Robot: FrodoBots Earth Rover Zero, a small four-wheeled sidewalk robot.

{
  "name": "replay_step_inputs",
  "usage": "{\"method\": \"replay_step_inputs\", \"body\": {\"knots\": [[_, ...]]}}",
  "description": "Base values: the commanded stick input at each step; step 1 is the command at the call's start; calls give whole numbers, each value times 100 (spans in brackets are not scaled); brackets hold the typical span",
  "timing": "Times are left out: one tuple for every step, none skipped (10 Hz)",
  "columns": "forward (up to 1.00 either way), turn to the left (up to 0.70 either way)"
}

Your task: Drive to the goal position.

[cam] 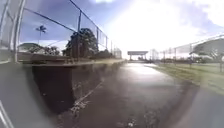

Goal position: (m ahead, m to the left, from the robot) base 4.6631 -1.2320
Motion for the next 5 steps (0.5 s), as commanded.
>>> {"method": "replay_step_inputs", "body": {"knots": [[70,0],[70,0],[70,-9],[70,-22],[70,-30]]}}
